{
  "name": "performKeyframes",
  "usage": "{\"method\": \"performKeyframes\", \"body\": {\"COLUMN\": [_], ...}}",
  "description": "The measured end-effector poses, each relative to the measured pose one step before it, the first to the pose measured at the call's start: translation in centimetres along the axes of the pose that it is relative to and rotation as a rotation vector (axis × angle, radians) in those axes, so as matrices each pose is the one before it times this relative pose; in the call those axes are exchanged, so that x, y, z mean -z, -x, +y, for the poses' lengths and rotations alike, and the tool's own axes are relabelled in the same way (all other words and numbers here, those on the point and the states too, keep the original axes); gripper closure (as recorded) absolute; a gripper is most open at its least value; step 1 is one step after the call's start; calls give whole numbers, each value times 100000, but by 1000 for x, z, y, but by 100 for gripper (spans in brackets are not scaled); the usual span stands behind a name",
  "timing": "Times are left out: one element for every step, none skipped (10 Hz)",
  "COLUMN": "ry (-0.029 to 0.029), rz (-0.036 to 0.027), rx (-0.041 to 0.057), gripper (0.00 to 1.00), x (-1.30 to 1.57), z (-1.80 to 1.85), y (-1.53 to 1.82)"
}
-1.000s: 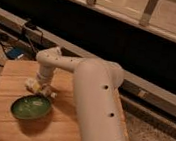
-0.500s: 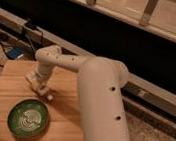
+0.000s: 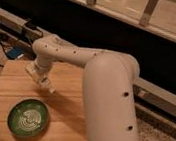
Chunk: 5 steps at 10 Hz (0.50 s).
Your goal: Place the bottle in the ceramic bowl
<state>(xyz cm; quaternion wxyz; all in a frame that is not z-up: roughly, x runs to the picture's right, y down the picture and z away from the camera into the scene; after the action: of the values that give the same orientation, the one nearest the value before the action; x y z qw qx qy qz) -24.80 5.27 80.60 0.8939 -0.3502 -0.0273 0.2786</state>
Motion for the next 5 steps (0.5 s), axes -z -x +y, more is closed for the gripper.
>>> {"method": "performKeyframes", "body": {"ry": [-681, -181, 233, 271, 636], "rz": [2509, 3981, 3575, 4847, 3598], "rx": [1334, 1304, 748, -221, 352], "gripper": [100, 100, 100, 100, 100], "x": [1582, 1542, 1013, 559, -71], "z": [306, 642, 753, 1142, 1452], "y": [24, -291, -664, -1165, -746]}}
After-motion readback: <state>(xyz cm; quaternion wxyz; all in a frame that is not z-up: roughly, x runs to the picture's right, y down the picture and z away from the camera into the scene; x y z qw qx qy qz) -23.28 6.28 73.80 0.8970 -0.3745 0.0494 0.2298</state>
